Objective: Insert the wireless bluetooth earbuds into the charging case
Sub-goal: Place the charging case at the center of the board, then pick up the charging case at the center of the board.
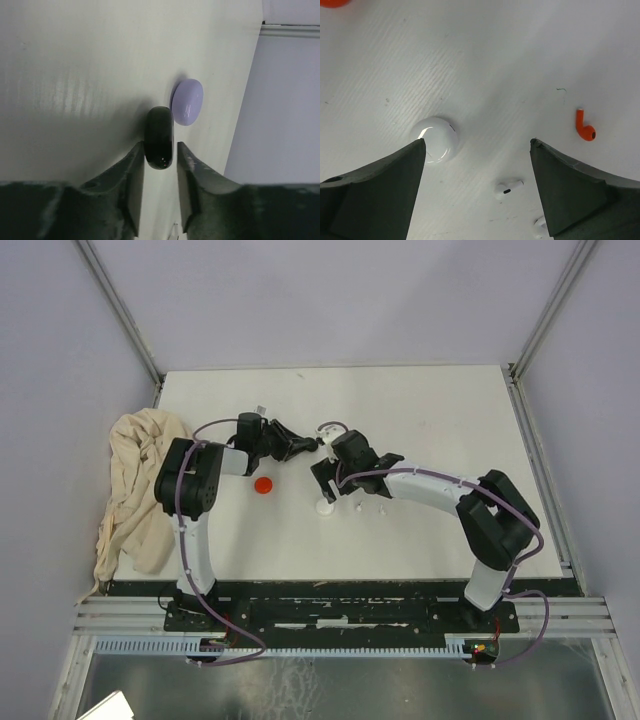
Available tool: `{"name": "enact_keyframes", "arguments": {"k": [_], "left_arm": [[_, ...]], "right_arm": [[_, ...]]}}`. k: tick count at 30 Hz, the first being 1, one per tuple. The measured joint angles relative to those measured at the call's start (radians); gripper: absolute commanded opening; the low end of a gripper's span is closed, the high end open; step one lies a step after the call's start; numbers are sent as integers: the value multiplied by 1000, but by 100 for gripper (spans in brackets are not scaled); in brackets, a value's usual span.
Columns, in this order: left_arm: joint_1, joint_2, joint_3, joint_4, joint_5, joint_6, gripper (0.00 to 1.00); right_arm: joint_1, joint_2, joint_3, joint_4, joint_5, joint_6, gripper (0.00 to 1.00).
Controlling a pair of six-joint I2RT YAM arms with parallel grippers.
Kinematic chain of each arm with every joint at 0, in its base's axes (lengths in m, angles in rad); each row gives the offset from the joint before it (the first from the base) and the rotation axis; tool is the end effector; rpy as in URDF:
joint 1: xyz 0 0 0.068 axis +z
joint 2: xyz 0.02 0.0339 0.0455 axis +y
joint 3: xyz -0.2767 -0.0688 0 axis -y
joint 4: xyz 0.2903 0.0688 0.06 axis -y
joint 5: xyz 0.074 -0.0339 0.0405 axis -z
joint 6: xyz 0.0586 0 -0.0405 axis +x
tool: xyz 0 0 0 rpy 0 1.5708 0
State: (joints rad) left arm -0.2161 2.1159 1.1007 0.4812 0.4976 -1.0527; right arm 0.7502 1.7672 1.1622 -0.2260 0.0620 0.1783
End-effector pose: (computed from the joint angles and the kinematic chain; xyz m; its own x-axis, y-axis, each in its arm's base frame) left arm 0.4585 -0.1293 0.0712 -0.7585 -0.6151 -0.2152 -0.1398 0.4762 -0.8681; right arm 0.3216 0.2947 0.1713 -0.6470 -0.3610 -0.6716 -0.5438 0.8359 0.0745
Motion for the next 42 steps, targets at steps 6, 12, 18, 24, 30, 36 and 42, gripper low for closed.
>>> {"name": "enact_keyframes", "arguments": {"k": [6,12,18,24,30,36,42], "left_arm": [[26,-4,0,-10,8,19,61],[75,-57,-35,-19,8,26,62],[151,-234,-139,-23,-25,26,62],[210,-486,-287,0,-109,26,62],[211,-666,-458,15,-164,25,62],[216,-801,-610,24,-208,24,63],[236,-973,-661,-22,-264,24,64]], "right_arm": [[30,27,44,-9,-17,0,93],[56,82,105,-9,-32,-8,92],[82,180,200,-18,-35,-16,92],[110,313,334,-35,-6,-37,92],[134,387,407,-47,31,-62,92],[152,444,486,-54,54,-87,92],[167,497,544,-56,63,-101,92]]}}
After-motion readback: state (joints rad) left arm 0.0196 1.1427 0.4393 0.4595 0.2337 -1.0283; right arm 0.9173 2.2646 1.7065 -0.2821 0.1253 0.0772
